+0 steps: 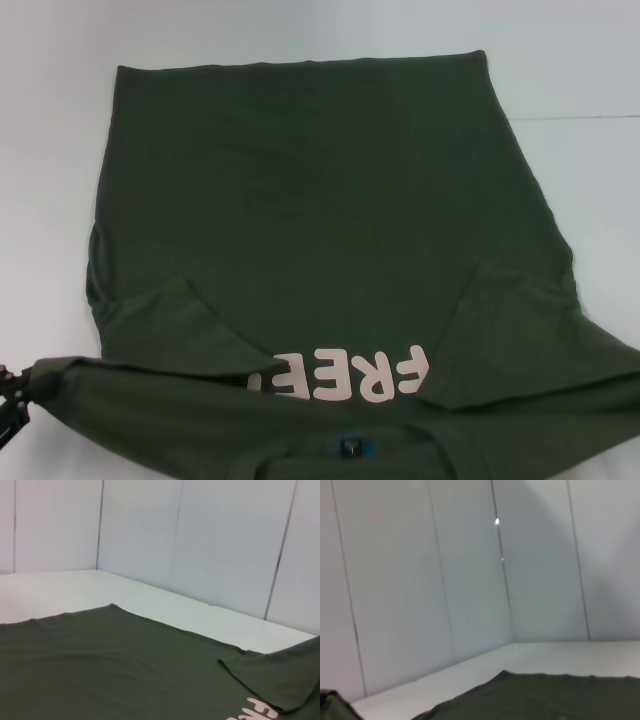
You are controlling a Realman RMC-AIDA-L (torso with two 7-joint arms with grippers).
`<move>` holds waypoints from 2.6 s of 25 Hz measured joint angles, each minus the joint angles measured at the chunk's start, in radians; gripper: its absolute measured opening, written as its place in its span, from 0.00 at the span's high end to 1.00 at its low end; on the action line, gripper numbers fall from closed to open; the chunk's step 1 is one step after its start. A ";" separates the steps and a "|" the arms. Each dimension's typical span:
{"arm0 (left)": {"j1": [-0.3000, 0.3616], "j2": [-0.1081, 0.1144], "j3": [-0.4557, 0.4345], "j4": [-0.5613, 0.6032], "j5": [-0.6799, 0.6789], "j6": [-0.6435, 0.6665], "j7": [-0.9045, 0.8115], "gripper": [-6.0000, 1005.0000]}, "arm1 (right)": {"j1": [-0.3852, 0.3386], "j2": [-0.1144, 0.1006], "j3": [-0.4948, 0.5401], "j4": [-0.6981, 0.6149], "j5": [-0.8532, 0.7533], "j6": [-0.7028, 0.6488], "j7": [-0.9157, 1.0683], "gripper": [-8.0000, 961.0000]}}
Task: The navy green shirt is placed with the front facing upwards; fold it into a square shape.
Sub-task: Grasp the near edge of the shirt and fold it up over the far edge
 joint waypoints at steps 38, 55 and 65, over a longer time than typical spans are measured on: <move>-0.095 0.008 -0.033 -0.366 -0.307 -0.374 0.024 0.88 | 0.298 0.001 0.207 0.177 0.061 0.240 0.006 0.97; -0.258 -0.002 -0.032 -0.464 -0.404 -0.722 0.143 0.87 | 0.518 0.002 0.208 0.235 0.130 0.660 0.033 0.96; -0.352 -0.022 -0.027 -0.465 -0.464 -0.920 0.195 0.86 | 0.636 -0.007 0.210 0.225 0.134 0.858 0.073 0.96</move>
